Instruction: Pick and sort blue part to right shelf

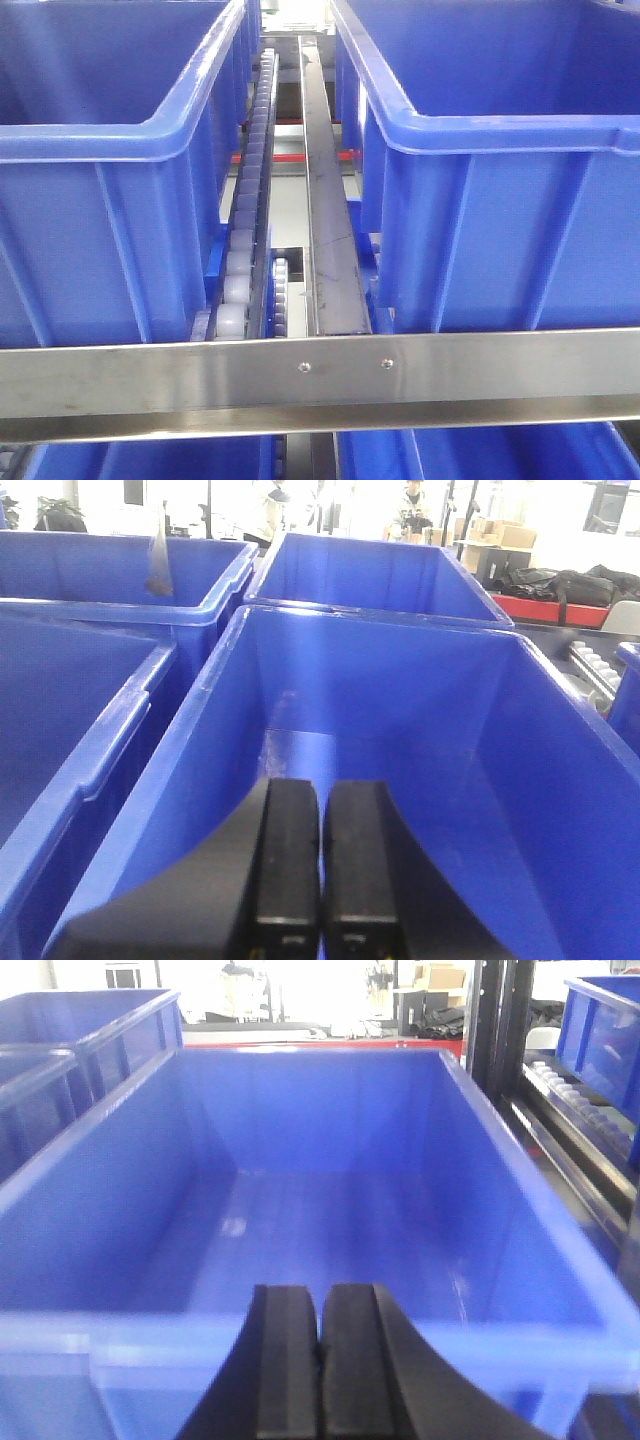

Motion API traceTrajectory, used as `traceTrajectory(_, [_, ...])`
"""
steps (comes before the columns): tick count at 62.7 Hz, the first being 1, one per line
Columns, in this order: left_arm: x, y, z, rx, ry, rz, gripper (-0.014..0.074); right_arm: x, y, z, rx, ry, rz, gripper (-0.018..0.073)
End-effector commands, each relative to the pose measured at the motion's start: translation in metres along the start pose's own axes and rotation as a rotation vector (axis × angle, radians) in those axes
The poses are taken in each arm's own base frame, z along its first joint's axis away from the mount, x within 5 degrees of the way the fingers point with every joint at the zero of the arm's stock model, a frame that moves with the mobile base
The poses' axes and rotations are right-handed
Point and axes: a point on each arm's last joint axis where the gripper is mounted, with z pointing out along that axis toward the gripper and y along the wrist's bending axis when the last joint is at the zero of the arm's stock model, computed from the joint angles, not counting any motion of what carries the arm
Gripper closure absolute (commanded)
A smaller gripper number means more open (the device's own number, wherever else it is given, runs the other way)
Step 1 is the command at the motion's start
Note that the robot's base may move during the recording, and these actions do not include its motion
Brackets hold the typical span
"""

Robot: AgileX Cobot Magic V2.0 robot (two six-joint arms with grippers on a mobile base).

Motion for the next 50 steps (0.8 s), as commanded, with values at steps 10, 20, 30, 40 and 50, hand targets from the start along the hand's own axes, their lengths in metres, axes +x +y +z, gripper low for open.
traceTrajectory(10, [-0.016,-0.002,-0.001,0.013,-0.099,-0.01,0.0472,0.018,-0.002,-0.011,0.002,-0.087,-0.05,0.0512])
traceTrajectory(20, [-0.017,-0.002,-0.001,0.013,-0.101,-0.01,0.0472,0.017,-0.002,-0.01,0.004,-0.099,-0.054,0.0512])
traceTrajectory(30, [-0.017,-0.002,-0.001,0.013,-0.101,-0.01,0.0472,0.013,-0.002,-0.011,0.004,-0.153,-0.079,0.0512])
traceTrajectory(40, [-0.017,-0.002,-0.001,0.013,-0.101,-0.01,0.0472,0.011,-0.001,-0.011,-0.002,-0.169,-0.091,0.0512])
traceTrajectory(50, [-0.017,-0.002,-0.001,0.013,-0.101,-0.01,0.0472,0.012,-0.001,-0.011,-0.006,-0.163,-0.034,0.0512])
